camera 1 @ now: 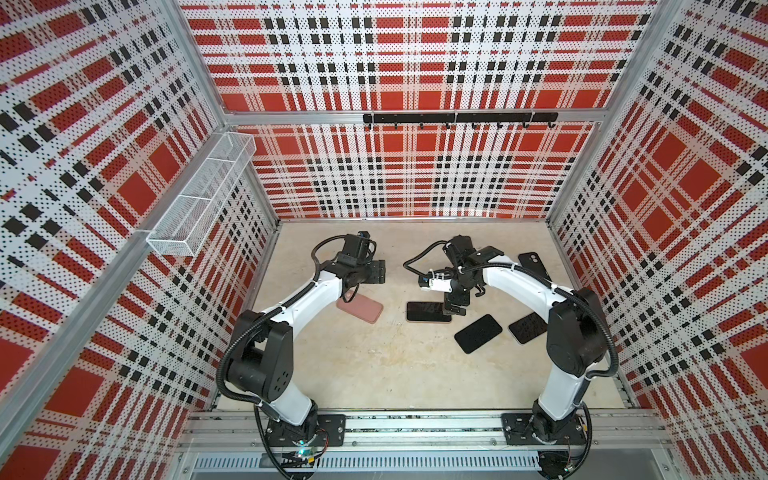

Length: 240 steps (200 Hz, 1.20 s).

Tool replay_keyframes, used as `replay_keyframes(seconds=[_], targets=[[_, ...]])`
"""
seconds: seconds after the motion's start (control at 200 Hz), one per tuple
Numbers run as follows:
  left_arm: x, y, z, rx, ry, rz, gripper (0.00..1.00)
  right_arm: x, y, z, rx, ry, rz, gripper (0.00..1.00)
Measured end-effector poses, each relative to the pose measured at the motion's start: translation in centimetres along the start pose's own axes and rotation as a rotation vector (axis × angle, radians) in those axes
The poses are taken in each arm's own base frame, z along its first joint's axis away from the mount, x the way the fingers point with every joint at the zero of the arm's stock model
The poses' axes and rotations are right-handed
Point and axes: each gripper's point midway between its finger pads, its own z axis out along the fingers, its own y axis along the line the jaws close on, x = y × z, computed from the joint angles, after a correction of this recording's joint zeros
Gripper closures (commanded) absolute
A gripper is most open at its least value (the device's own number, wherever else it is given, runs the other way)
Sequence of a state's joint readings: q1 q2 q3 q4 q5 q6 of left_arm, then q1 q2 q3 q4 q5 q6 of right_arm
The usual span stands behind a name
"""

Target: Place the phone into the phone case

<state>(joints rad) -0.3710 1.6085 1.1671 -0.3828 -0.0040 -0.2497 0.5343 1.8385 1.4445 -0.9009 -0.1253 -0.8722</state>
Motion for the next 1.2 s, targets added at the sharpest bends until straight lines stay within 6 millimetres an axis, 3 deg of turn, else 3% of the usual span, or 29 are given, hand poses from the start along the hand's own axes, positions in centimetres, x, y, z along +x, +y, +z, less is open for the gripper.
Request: replay_keyframes(seconds=[0.526, 1.202], targets=[[-0.6, 1.3, -0.3, -0.022, -0.014, -0.010, 0.21, 0.3, 0.5, 5.6, -0.099, 0.026, -0.057, 0.00], [-0.9, 2.3, -0.5, -0.034, -0.022, -0.029, 0.21, -0.4, 0.7, 7.6, -0.146, -0.002, -0.041, 0.00]])
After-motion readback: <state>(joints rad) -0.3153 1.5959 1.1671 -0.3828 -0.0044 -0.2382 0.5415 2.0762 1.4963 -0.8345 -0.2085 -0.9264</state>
